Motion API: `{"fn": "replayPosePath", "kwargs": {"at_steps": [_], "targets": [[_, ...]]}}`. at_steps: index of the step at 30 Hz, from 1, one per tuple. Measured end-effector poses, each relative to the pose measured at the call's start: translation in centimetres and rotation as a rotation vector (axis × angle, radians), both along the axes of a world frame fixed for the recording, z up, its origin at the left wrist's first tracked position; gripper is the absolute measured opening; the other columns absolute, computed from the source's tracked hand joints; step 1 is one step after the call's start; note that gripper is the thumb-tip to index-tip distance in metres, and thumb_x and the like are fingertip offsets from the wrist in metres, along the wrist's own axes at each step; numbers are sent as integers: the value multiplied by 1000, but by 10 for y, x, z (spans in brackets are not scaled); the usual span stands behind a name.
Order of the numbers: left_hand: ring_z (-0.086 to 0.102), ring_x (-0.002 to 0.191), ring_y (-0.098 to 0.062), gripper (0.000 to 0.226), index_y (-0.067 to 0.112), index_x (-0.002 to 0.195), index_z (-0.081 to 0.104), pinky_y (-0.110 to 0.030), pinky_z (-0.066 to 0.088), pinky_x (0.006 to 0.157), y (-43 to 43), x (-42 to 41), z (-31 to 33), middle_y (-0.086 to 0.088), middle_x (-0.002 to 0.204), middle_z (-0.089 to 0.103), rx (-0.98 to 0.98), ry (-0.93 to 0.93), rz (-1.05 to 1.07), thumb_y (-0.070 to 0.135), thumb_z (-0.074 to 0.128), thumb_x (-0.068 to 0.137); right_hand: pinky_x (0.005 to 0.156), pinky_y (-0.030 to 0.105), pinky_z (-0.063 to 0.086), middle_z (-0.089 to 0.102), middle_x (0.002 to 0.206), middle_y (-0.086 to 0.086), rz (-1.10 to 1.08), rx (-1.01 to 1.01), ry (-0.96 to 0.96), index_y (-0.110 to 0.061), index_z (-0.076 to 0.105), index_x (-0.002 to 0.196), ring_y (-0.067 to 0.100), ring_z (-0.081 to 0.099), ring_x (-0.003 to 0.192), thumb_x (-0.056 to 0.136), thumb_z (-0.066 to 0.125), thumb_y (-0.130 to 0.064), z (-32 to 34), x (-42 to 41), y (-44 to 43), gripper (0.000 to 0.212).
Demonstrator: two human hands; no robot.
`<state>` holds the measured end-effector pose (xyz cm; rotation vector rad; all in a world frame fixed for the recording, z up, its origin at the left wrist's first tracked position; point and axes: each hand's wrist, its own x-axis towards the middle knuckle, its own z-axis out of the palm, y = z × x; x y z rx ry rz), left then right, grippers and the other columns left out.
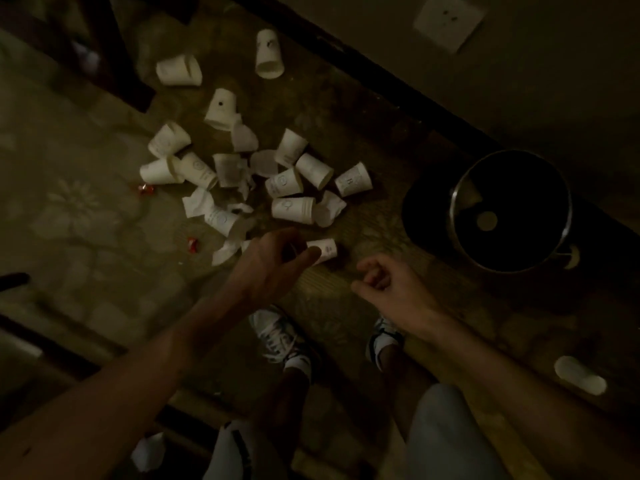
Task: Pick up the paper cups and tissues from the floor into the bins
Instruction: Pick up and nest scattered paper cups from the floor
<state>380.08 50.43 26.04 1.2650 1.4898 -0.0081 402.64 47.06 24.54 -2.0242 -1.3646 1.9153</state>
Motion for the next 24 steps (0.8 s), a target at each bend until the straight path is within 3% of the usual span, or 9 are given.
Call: {"fn": "replayPosePath", "kwargs": {"at_steps": [5,8,11,14,18,21,23,24], "targets": [[61,72,1,25,27,117,57,-8,44,52,-42,-42,-85,18,90,56,-46,-38,151,36,61,94,65,16,43,58,97,-15,159,-21,-56,-37,52,110,0,57,88,87,72,-28,-87,-31,-3,31],[68,75,-7,34,26,124,53,-16,51,57,-59,-46,-150,10,99,63,-145,-137,248,36,63,93,66,12,38,52,109,-15,308,-1,-93,-33,43,130,-2,51,92,87,73,-28,-144,-37,0,53],[68,83,-11,36,24,126,54,-25,53,63,-69,-46,-212,5,106,65,-166,-190,303,36,63,93,67,5,36,48,116,-15,486,119,-160,-27,47,133,0,48,101,85,75,-28,-196,-41,3,56],[66,84,-11,29,24,119,57,-25,53,65,-77,-44,-267,4,103,66,-120,-188,305,35,63,93,87,16,35,51,131,-1,688,264,-211,-19,50,134,14,48,118,83,76,-28,-245,-50,6,58],[61,78,-4,28,19,112,65,-20,45,65,-83,-38,-322,2,98,67,-29,-151,268,36,67,90,94,26,35,45,137,2,993,448,-247,-18,43,140,18,42,123,80,77,-43,-290,-64,10,74],[64,96,-9,44,16,123,65,-22,49,80,-86,-29,-349,-1,115,69,-37,-159,243,42,70,87,93,32,32,43,137,-2,1148,596,-309,-24,36,144,19,40,124,77,72,-54,-313,-66,12,81],[65,106,-10,48,19,129,63,-27,53,91,-86,-25,-359,0,121,68,-30,-201,254,41,70,87,93,33,34,44,136,-3,1168,623,-293,-25,36,144,18,42,122,78,72,-51,-324,-65,14,79],[66,104,-7,44,20,127,63,-25,54,90,-86,-23,-363,1,119,69,-14,-221,245,40,69,89,94,34,36,46,135,-3,1171,602,-268,-25,37,143,18,44,120,79,72,-48,-330,-64,15,77]]}}
